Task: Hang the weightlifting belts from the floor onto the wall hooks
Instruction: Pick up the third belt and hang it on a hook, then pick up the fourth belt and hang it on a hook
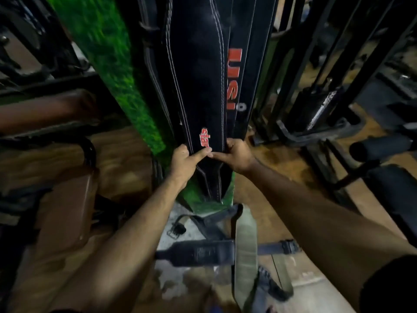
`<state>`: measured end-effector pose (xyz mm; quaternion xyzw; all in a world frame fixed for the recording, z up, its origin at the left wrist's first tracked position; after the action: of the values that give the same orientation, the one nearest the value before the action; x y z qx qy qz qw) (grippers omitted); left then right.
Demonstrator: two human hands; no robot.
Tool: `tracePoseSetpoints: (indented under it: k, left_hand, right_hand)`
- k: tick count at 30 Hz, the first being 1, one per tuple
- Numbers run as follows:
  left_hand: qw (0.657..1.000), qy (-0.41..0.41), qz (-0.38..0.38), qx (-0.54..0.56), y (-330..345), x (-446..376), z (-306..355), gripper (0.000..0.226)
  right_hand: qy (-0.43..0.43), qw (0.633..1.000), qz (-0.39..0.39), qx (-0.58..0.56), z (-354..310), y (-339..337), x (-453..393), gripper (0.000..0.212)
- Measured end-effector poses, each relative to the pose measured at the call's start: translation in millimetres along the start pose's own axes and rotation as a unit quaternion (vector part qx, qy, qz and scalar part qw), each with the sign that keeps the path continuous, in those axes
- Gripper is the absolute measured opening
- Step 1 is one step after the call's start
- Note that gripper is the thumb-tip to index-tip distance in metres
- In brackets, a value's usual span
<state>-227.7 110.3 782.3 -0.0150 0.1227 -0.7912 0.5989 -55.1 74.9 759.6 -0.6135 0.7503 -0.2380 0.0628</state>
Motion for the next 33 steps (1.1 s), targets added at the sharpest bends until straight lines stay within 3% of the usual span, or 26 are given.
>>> tracePoseSetpoints:
  k: [2,3,4,7,9,10,13,16,21,28,33]
  left_hand:
    - [0.999,-0.023,-0.027,-0.015,8,10,-32,0.022]
    - [0.999,-0.036,-0.028,-0.018,12,15,-47,0.015]
    - [0.998,-0.049,-0.022,-0.025,17,20,-59,0.013]
    - [0.996,-0.077,-0.010,-0.051,30,25,-103,0.038]
    - [0.992,-0.105,-0.009,-0.067,36,36,-131,0.026]
    - [0.988,-0.128,-0.003,-0.081,37,42,-145,0.015]
    - [0.974,-0.210,0.020,-0.086,36,68,-179,0.019]
    - [0.963,-0.258,-0.055,-0.049,48,96,-187,0.012]
    - [0.950,-0.270,-0.153,-0.037,81,146,-197,0.033]
    - [0.940,-0.297,-0.159,-0.042,148,209,-266,0.018]
    - [0.938,-0.306,-0.154,-0.052,187,237,-336,0.016]
  right_hand:
    - [0.036,0.999,-0.005,0.036,39,18,-11,0.071]
    - [0.050,0.998,-0.002,0.043,53,27,-11,0.070]
    - [0.066,0.996,0.011,0.050,61,35,-7,0.061]
    - [0.123,0.988,0.051,0.080,79,56,1,0.038]
    - [0.188,0.977,0.058,0.088,106,70,3,0.038]
    - [0.228,0.969,0.056,0.083,123,77,5,0.037]
    - [0.337,0.941,0.033,-0.006,171,91,24,0.031]
    - [0.392,0.916,-0.023,-0.077,193,94,57,0.028]
    - [0.421,0.897,-0.037,-0.132,226,91,112,0.003]
    - [0.448,0.877,-0.055,-0.163,321,80,151,0.023]
    - [0.456,0.880,-0.049,-0.123,400,83,155,0.015]
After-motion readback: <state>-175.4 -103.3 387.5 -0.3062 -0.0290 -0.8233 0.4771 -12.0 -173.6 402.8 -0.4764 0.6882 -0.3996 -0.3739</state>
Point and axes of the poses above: each hand's wrist, its own x-axis away from the middle knuckle, its own y-axis out of the palm, z = x × y, the point moved 3 cm from there along -x, towards the middle knuckle, and after that the axes turned 13 degrees about y, right-handed, at the moved point
